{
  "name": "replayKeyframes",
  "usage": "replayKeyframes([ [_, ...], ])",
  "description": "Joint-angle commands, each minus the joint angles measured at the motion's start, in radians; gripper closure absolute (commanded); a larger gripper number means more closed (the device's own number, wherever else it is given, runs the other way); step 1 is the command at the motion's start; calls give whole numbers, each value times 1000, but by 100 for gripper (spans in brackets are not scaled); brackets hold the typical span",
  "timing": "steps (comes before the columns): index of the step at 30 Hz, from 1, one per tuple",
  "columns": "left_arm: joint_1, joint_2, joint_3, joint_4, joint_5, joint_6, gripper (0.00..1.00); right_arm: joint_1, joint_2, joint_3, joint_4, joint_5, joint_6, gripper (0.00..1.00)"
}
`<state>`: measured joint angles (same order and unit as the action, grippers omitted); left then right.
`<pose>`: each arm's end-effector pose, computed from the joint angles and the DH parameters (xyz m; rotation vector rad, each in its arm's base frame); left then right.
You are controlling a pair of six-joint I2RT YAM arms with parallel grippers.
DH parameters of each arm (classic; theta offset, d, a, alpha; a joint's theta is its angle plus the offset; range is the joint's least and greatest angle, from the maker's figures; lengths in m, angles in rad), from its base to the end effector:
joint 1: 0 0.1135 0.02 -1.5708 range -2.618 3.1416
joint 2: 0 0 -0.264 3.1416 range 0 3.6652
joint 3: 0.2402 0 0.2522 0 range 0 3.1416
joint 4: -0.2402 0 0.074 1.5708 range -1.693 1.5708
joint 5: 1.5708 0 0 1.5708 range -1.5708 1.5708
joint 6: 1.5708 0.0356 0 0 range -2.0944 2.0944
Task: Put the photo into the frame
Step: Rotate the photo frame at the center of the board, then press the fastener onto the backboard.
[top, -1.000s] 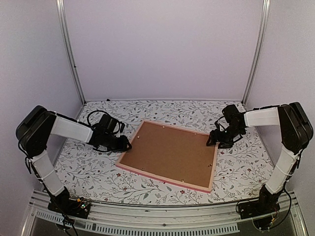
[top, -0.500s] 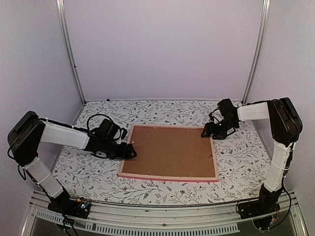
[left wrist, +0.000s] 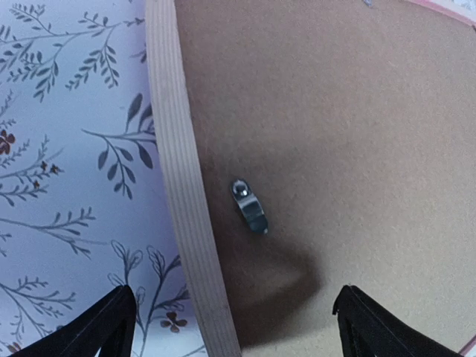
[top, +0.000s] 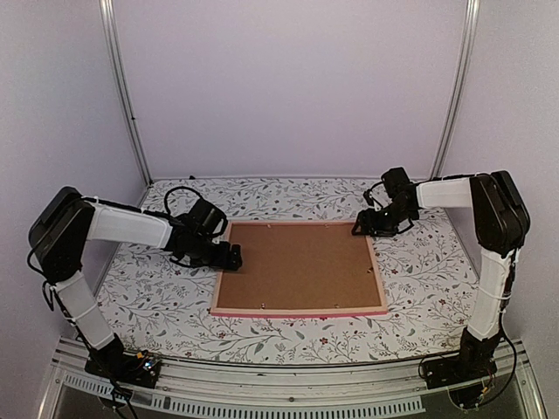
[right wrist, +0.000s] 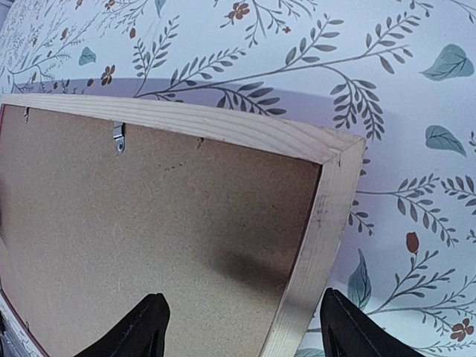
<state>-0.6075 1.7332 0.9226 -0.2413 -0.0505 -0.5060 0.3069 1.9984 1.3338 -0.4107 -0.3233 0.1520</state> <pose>0.2714 -0.1865 0.1427 0.1170 2.6549 -0.3158 0.3879 0.1348 0.1551 -0.3169 2.6578 0.5785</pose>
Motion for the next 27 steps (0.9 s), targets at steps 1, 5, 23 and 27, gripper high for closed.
replayKeyframes([
  [1,35,57,76,-36,-78,59,4,4,-50,-35,-9,8,-12,27],
  [5,65,102,119,-29,-61,84,11,3,-64,-62,-8,15,-14,27],
  [23,99,153,128,0,14,108,47,3,-72,-115,22,-28,1,27],
  [27,103,152,107,10,29,99,51,3,-74,-129,30,-34,5,26],
])
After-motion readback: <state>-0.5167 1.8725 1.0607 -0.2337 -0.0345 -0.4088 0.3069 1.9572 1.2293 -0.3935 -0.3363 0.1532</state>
